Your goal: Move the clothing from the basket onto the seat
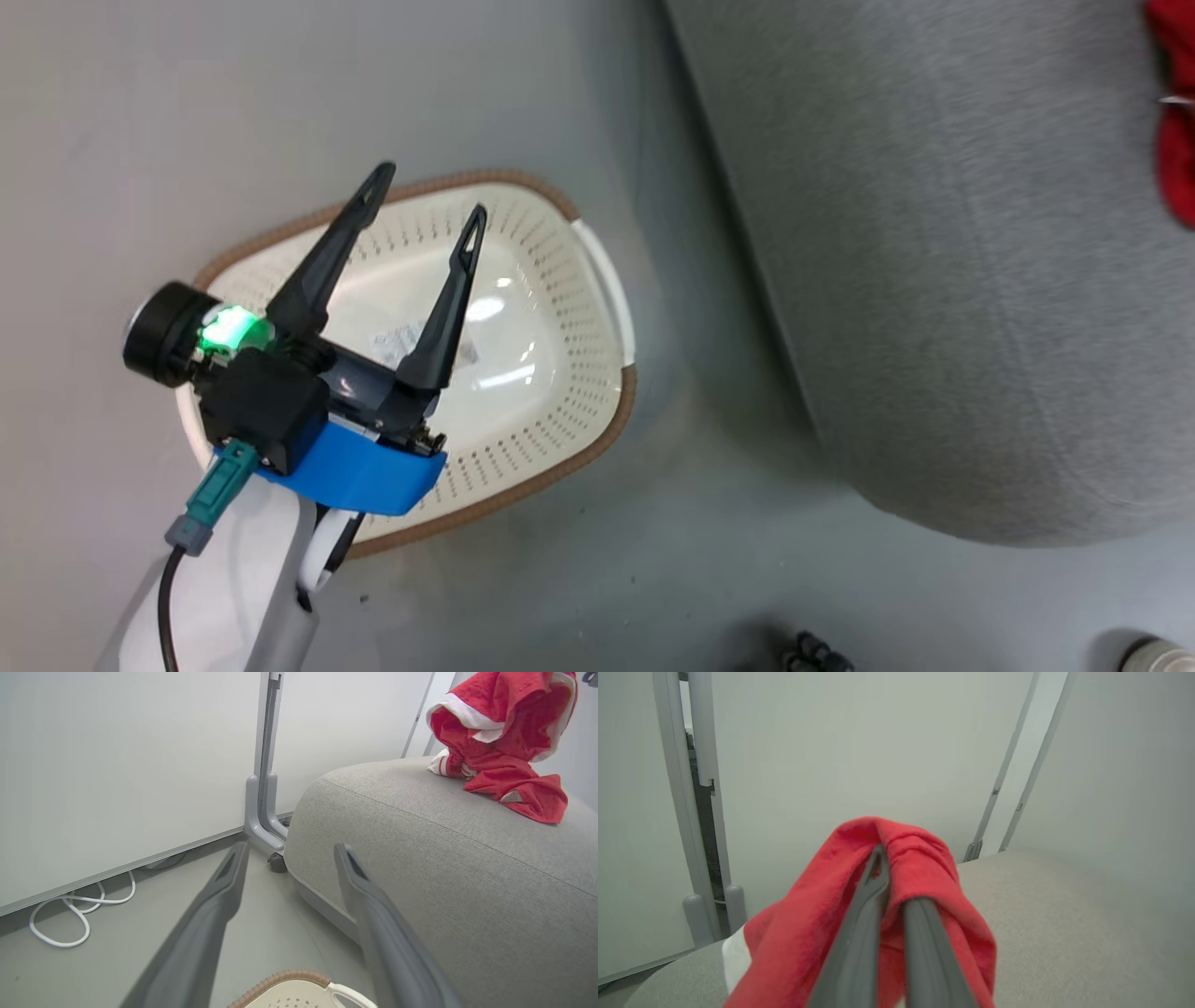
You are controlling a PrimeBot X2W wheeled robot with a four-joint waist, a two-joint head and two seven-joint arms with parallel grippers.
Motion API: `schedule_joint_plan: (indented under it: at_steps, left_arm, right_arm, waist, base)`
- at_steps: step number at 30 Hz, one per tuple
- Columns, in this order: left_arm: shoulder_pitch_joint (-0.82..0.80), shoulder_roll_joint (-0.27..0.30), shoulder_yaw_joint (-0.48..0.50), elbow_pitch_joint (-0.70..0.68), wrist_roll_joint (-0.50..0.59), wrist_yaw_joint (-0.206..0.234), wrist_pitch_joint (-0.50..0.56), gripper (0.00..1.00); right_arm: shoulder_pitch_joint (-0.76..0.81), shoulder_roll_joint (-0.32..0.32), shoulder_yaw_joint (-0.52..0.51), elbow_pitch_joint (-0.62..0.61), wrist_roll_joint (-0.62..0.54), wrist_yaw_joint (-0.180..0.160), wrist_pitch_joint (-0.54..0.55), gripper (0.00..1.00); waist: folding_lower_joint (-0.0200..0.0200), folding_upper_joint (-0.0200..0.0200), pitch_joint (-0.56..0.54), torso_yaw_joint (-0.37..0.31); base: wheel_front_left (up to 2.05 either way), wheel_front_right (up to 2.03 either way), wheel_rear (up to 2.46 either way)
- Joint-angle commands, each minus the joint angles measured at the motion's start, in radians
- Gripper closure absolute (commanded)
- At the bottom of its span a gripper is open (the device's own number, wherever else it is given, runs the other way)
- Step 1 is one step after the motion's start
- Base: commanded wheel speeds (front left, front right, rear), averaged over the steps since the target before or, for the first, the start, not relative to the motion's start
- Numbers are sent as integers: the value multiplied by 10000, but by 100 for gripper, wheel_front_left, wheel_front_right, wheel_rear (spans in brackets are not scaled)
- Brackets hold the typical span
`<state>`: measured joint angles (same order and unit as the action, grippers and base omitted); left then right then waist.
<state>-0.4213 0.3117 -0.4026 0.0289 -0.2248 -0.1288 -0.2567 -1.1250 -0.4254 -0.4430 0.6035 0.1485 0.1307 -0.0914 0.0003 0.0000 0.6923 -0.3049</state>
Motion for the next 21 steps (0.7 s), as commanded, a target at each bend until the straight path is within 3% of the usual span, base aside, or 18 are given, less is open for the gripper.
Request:
schedule_joint_plan:
  at_steps: [1, 6, 11, 12, 13, 14, 15, 21]
  left_arm:
    - [-267, 9, 14, -155, 30, -9, 5, 0]
    - [-378, 39, 28, -305, 38, 51, -11, 0]
    - [-278, 53, 99, -218, -55, 98, -45, 0]
    - [-271, 36, 117, -216, -94, 110, -51, 0]
    - [-271, 36, 117, -216, -94, 110, -51, 0]
    - [-272, 22, 133, -221, -117, 118, -56, 0]
    - [-279, 3, 144, -218, -121, 127, -62, 0]
    - [-268, -115, 32, -63, -215, 112, -89, 0]
  right_arm:
    - [32, -31, -158, 267, -218, 1, -140, 100]
    - [362, 237, -436, 977, -451, 1, -462, 100]
    - [462, 108, -486, 1476, -609, 1, -698, 100]
    - [454, 83, -470, 1545, -630, 1, -710, 85]
    - [454, 83, -470, 1545, -630, 1, -710, 85]
    - [440, 80, -446, 1611, -670, 1, -716, 61]
    - [403, 75, -392, 1729, -734, 1, -736, 0]
    - [370, 141, -190, 2029, -825, 1, -686, 0]
  waist:
    - [-3, 0, 897, 597]
    - [-3, 0, 1128, 725]
    - [-3, 0, 966, 794]
    - [-3, 0, 915, 792]
    - [-3, 0, 915, 792]
    - [-3, 0, 866, 787]
    - [-3, 0, 766, 770]
    - [-3, 0, 402, 750]
  base:
    - [0, 0, 0]
    - [0, 0, 0]
    - [0, 0, 0]
    - [0, 0, 0]
    - [0, 0, 0]
    - [0, 0, 0]
    - [0, 0, 0]
    - [0, 0, 0]
